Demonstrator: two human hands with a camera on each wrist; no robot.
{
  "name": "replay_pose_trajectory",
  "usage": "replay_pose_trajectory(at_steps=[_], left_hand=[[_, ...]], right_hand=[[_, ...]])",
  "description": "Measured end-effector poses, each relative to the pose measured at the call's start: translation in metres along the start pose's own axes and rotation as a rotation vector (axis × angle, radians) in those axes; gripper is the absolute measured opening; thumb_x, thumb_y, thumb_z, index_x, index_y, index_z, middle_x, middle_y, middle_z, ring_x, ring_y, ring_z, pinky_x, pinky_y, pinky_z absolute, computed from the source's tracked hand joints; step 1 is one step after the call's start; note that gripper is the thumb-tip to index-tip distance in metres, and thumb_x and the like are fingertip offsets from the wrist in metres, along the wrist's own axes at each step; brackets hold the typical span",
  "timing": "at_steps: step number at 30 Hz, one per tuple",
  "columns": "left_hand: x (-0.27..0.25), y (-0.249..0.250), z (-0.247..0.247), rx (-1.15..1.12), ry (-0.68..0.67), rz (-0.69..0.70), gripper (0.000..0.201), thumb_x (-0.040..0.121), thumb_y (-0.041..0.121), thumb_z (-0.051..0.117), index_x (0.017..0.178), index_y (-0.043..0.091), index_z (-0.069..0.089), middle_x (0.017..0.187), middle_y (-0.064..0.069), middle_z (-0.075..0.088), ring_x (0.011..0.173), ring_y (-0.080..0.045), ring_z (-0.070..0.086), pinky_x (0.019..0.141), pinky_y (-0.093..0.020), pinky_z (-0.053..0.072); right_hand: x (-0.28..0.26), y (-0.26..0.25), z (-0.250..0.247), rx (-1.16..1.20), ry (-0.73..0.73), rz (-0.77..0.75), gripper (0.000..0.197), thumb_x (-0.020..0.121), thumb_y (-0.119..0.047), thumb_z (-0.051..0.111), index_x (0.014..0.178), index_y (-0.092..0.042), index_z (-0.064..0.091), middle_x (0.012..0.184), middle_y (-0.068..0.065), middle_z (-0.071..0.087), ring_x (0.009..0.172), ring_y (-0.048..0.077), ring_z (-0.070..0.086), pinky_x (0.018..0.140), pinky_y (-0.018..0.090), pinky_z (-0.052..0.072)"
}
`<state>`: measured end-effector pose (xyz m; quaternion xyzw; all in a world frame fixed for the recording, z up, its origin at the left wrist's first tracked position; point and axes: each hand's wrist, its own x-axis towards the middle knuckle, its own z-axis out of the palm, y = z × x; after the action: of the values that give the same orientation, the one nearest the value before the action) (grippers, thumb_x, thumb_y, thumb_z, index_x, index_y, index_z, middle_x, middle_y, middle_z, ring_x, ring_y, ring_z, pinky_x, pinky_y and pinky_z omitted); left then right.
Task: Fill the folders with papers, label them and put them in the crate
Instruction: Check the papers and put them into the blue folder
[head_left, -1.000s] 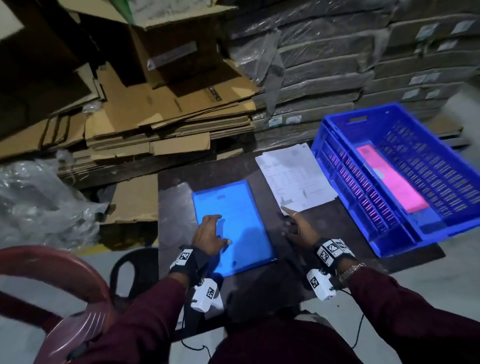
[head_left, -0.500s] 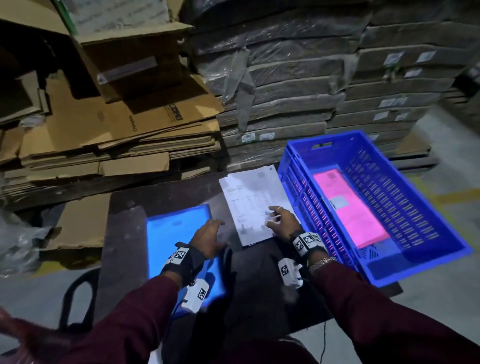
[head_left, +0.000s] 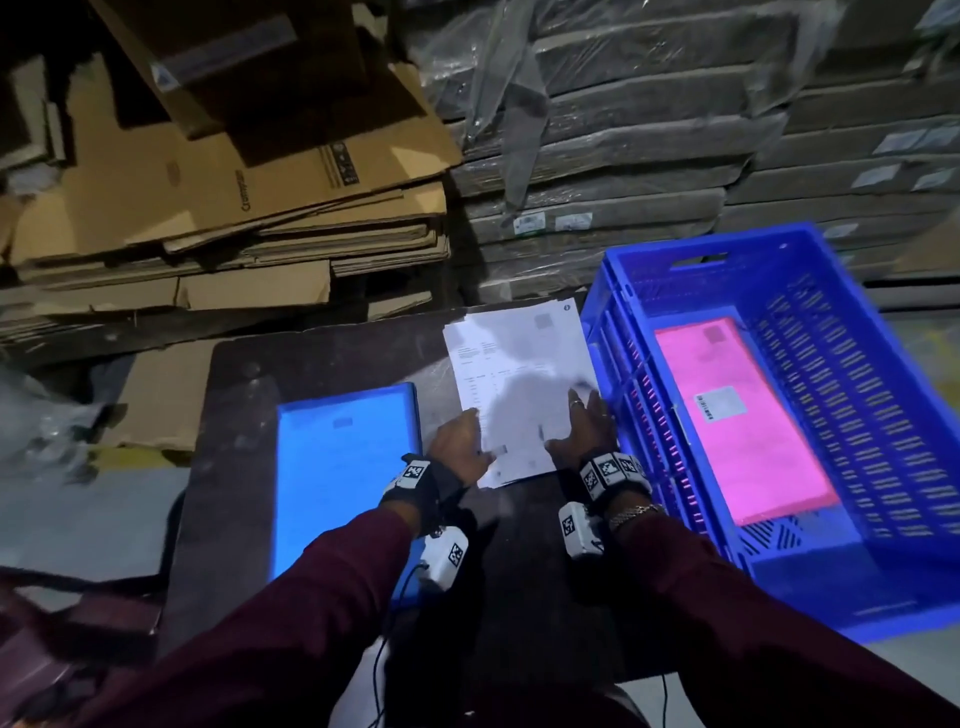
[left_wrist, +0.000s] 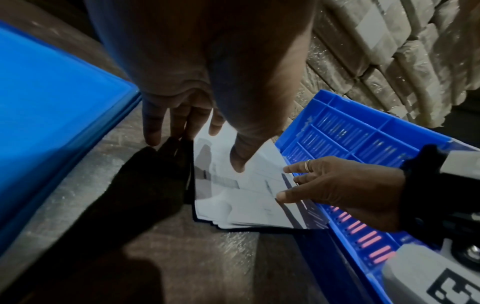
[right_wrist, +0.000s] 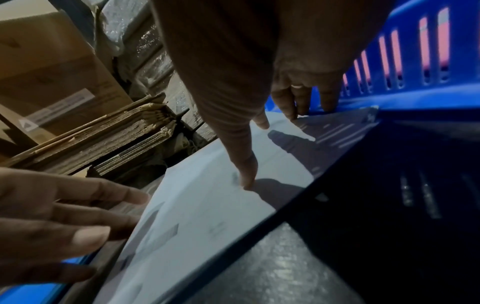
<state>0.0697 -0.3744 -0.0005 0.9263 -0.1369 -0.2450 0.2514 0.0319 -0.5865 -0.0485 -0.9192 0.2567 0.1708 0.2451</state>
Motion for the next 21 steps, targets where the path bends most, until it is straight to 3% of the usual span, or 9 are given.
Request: replay_pose_trajectory(at_steps=[2,4,8,12,15,18,19,21], left_hand=[[0.002,0.001,0.003,-0.046,0.005,-0.034,0.062,0.084,0.024,0.072,0.137,0.008,0.043,0.132,-0.013,0.057,0.123,-0.031,0.052,0.095,-0.030,0.040],[0.004,-0.001,0.006,-0.090,0.007,-0.064,0.066,0.082,0.024,0.075,0.138,0.011,0.041,0.132,-0.011,0.057,0.121,-0.029,0.054,0.096,-0.029,0.041],[0.008,-0.005,0.008,-0.196,0.038,-0.110,0.074,0.077,0.032,0.079,0.138,0.022,0.039,0.131,-0.007,0.058,0.110,-0.028,0.062,0.095,-0.038,0.050],[0.014,-0.012,0.006,-0.294,0.090,-0.098,0.065,0.075,0.027,0.080,0.131,0.031,0.045,0.128,-0.001,0.054,0.109,-0.021,0.059,0.096,-0.040,0.051],[0.015,-0.017,0.004,-0.440,0.141,-0.086,0.056,0.076,0.010,0.078,0.123,0.026,0.051,0.116,-0.003,0.061,0.100,-0.022,0.065,0.088,-0.038,0.056],[0.012,-0.015,-0.002,-0.588,0.195,-0.104,0.055,0.078,0.005,0.078,0.124,0.020,0.052,0.112,-0.004,0.062,0.096,-0.024,0.064,0.077,-0.031,0.057],[0.012,-0.017,-0.003,-0.638,0.215,-0.131,0.060,0.077,0.007,0.079,0.128,0.018,0.049,0.115,-0.004,0.060,0.097,-0.021,0.062,0.076,-0.028,0.055],[0.008,-0.019,-0.009,-0.767,0.246,-0.203,0.075,0.076,0.008,0.081,0.138,0.017,0.040,0.123,-0.001,0.055,0.106,-0.020,0.057,0.087,-0.033,0.052]], right_hand=[[0.001,0.000,0.004,0.008,0.002,-0.007,0.094,0.083,-0.034,0.069,0.157,-0.021,0.013,0.164,0.014,-0.001,0.151,0.029,0.000,0.123,0.043,0.008],[0.000,0.001,0.005,0.074,0.024,-0.003,0.091,0.082,-0.031,0.068,0.156,-0.020,0.017,0.164,0.011,0.007,0.151,0.029,0.009,0.121,0.044,0.017],[0.001,0.004,-0.001,0.182,0.084,-0.046,0.086,0.078,-0.021,0.073,0.152,-0.014,0.030,0.153,0.011,0.034,0.141,0.030,0.033,0.114,0.043,0.033],[-0.001,0.002,-0.004,0.312,0.156,-0.081,0.072,0.083,-0.008,0.071,0.147,-0.010,0.039,0.146,0.014,0.042,0.136,0.031,0.042,0.112,0.044,0.037],[-0.008,-0.006,-0.008,0.409,0.205,-0.160,0.058,0.087,0.003,0.061,0.142,-0.009,0.047,0.142,0.011,0.048,0.133,0.026,0.045,0.112,0.033,0.036],[-0.015,-0.010,-0.009,0.631,0.162,-0.248,0.066,0.083,0.012,0.054,0.141,-0.017,0.048,0.142,0.001,0.051,0.135,0.018,0.045,0.115,0.037,0.036],[-0.020,-0.011,-0.011,0.724,0.151,-0.285,0.071,0.080,0.016,0.051,0.142,-0.019,0.048,0.143,-0.003,0.051,0.136,0.013,0.045,0.115,0.040,0.037],[-0.034,-0.015,-0.019,0.871,0.140,-0.363,0.078,0.076,0.022,0.047,0.143,-0.018,0.047,0.146,-0.007,0.049,0.138,0.006,0.042,0.114,0.039,0.039]])
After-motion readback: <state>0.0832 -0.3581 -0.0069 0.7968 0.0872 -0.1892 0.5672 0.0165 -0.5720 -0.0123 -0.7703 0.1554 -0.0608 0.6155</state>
